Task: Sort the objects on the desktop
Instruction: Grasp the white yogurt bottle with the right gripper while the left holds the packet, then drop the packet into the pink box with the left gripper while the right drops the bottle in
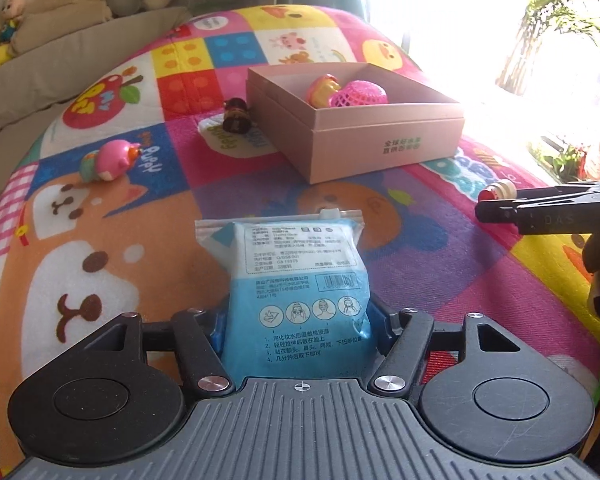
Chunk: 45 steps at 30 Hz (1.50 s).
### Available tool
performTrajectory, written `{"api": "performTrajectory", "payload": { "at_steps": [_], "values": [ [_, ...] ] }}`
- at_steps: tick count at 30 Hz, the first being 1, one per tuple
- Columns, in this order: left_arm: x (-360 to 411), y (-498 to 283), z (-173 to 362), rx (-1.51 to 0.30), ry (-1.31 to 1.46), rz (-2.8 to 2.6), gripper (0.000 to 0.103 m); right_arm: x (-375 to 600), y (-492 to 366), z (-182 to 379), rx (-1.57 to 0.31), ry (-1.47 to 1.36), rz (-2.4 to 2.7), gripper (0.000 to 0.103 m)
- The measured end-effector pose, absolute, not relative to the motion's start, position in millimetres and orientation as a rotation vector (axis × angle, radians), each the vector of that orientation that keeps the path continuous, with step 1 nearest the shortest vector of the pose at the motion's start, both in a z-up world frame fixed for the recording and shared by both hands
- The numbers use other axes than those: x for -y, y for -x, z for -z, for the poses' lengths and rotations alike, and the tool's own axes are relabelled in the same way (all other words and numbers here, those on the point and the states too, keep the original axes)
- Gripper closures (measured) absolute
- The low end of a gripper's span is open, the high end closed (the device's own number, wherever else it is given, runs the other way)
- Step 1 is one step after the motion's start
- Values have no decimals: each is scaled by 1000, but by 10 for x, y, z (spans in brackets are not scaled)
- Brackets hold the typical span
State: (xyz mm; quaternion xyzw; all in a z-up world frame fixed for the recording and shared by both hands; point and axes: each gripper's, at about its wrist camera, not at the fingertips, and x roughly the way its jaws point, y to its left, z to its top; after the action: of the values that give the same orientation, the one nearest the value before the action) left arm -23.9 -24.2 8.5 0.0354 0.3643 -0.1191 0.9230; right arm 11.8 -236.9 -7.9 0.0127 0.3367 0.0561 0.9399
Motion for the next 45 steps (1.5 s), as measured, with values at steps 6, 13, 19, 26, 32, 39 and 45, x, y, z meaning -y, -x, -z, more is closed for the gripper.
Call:
{"api": "performTrajectory", "payload": {
  "at_steps": [6, 13, 19, 26, 32, 39, 45],
  "values": [
    [222, 112, -78, -747, -42, 196, 23, 2307, -109, 65, -675, 10, -107, 33],
    [239, 108, -83, -731, -53, 179, 33, 2181, -164, 50, -696, 66, -138, 60],
    [180, 328, -240, -696, -53, 190, 39, 2183, 12, -131, -673, 54, -173, 60],
    [143, 353, -1058, -475, -33, 256, 39, 2260, 321, -949, -468, 104, -180, 60],
    [367, -267, -1495, -392, -4, 285, 39, 2421, 316, -1568, -299, 57, -192, 60],
    [700, -1139, -1316, -514, 69, 250, 23, 2415, 75, -1355, -355, 52, -179, 60],
    [478, -837, -851, -548, 19, 226, 8, 2594, -120, -1108, -433, 23, -137, 60]
  ]
}}
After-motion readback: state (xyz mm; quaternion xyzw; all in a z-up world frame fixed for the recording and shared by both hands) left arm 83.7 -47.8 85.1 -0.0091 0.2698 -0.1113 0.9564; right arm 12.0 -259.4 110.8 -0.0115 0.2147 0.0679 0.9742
